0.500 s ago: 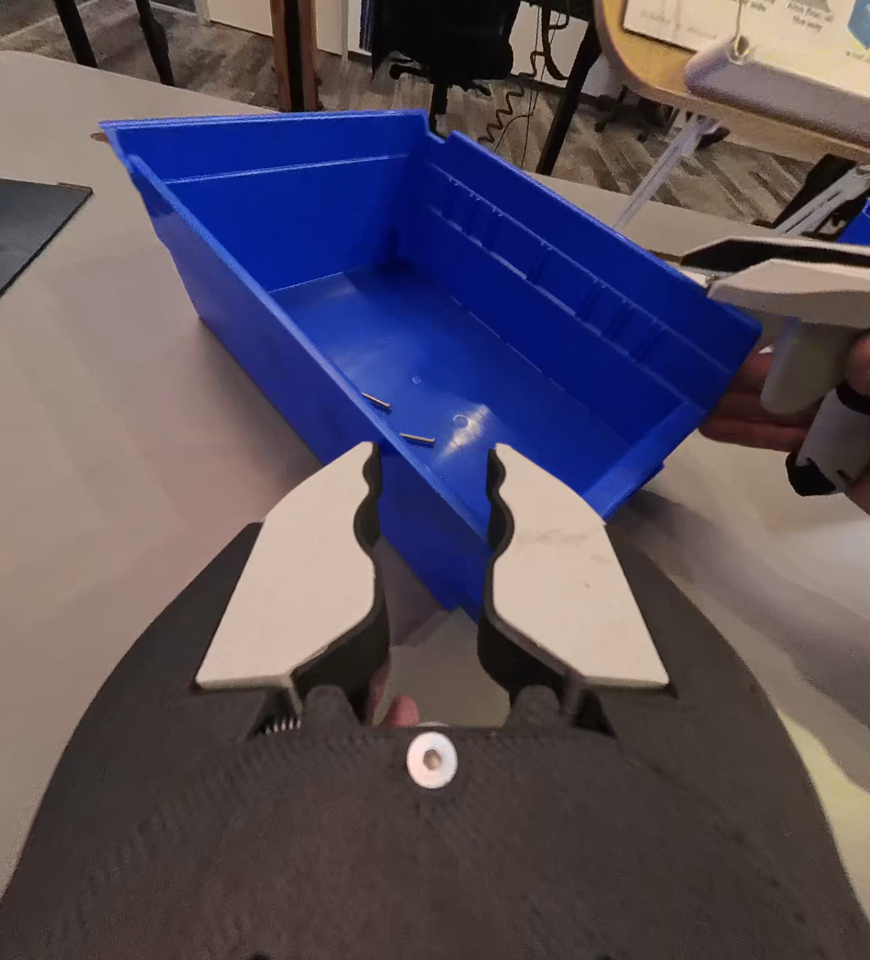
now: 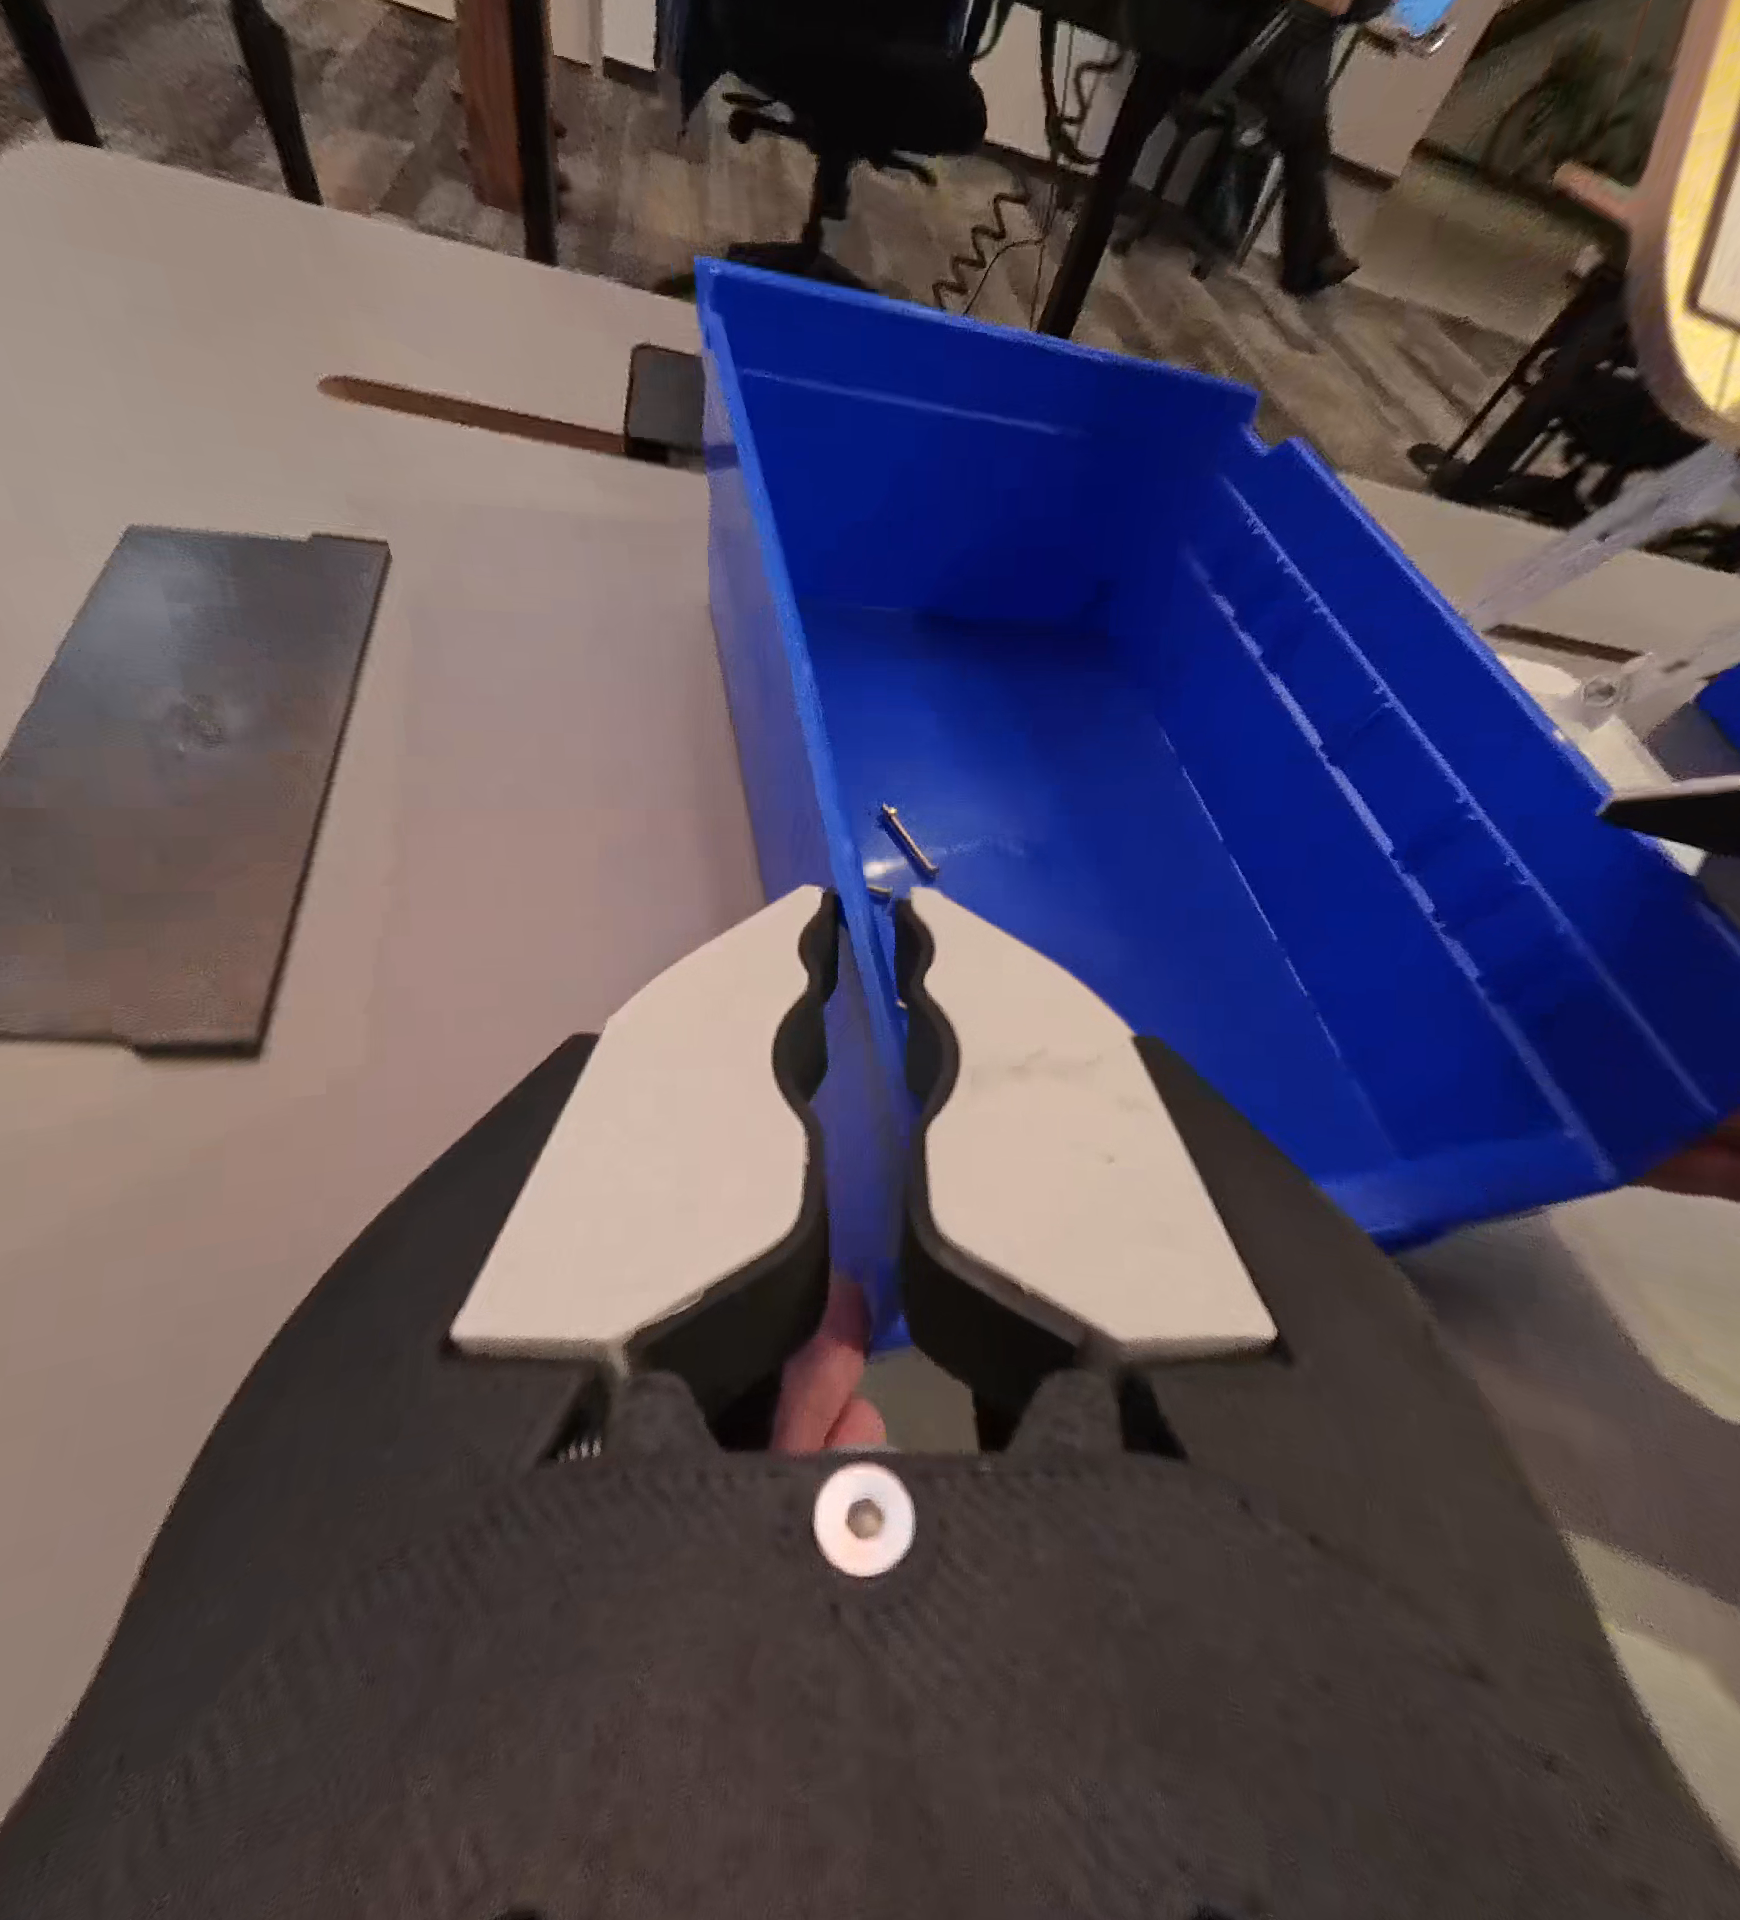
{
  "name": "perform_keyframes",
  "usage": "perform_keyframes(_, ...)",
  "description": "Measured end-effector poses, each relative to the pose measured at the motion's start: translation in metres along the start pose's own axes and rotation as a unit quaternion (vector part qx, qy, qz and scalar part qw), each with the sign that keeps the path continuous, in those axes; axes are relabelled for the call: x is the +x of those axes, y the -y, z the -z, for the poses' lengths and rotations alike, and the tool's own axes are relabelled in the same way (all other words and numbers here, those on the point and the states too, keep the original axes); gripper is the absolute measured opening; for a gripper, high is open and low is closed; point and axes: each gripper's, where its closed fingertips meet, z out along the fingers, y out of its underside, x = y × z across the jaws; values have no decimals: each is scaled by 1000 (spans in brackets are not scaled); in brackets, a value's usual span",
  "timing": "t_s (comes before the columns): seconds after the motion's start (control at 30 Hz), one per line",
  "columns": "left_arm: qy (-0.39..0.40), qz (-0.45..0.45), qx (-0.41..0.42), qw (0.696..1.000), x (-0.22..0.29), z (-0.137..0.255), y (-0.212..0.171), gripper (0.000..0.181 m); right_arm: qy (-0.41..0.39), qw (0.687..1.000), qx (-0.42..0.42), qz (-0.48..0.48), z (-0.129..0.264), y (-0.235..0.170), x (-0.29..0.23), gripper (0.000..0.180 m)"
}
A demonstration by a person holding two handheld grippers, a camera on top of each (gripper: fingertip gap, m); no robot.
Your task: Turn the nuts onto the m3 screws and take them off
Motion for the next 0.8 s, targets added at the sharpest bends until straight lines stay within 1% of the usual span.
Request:
perform_keyframes(0.03,-1,1,4,1000,-8,-5,5,8,0,1000,5,-7,-7,2,2,66)
perform_keyframes(0.13,1,-36,-2,999,-26,-25,19,6,-11,999,23,-20,-25,8,8,64)
perform_keyframes(0.27,-12,-38,2,999,-48,-49,35,5,-24,999,34,-23,-48,14,12,64)
perform_keyframes(0.37,-22,-40,4,999,-55,-58,41,5,-21,998,39,-38,-55,18,18,62)
perform_keyframes(0.5,-27,-57,10,998,-55,-54,46,12,3,999,35,-39,-53,17,18,63)
perform_keyframes(0.57,-8,-56,41,998,-59,-44,58,17,8,998,42,-36,-46,18,18,64)
perform_keyframes(0.67,26,-95,66,993,-57,-23,80,20,9,999,38,-15,-32,16,16,61)
perform_keyframes(0.73,32,-124,61,990,-44,-10,92,20,13,999,38,10,-20,13,13,59)
perform_keyframes(0.8,28,-161,31,986,-24,-6,95,20,24,998,36,34,-6,10,10,57)
